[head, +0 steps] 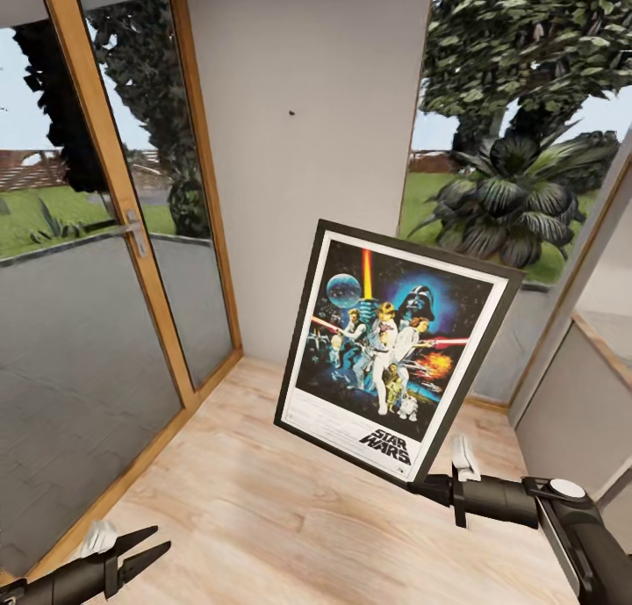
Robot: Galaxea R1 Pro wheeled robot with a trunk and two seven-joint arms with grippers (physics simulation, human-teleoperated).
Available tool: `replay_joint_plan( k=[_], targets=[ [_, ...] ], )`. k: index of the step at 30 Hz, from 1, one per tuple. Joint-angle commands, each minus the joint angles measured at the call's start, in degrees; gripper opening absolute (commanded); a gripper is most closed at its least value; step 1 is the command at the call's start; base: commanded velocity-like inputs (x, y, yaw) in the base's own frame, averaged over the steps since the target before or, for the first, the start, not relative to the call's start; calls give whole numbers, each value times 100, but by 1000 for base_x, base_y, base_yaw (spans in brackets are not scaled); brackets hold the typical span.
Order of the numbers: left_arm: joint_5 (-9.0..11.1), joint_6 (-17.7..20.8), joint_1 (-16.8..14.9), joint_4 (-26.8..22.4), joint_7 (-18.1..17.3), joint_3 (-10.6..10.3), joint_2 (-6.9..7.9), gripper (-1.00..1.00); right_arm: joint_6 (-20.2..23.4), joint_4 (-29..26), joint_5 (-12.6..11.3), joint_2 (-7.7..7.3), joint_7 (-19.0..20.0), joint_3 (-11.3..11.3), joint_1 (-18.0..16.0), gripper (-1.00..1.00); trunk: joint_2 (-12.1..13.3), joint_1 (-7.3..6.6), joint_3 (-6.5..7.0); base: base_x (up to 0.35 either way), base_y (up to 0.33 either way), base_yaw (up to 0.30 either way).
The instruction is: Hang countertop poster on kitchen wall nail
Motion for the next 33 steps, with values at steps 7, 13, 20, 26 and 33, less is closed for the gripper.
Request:
replay_joint_plan(
  k=[7,13,20,26,33],
  targets=[
    [14,60,-5,3,-23,2,1,100,71,-5,2,1,29,-6,-5,-100,-12,6,-13,192,303,0],
    [14,60,-5,3,-23,2,1,100,71,-5,2,1,29,-6,-5,-100,-12,6,-13,185,305,0],
    [14,60,-5,3,-24,2,2,100,71,-5,2,1,29,1,-5,-100,-12,6,13,168,305,-126],
    [14,60,-5,3,-36,2,6,100,71,-5,2,1,29,2,-5,-100,-12,6,49,147,305,-222],
    [14,60,-5,3,-39,2,7,100,71,-5,2,1,29,1,-5,-100,-12,6,93,110,305,-240]
  ],
)
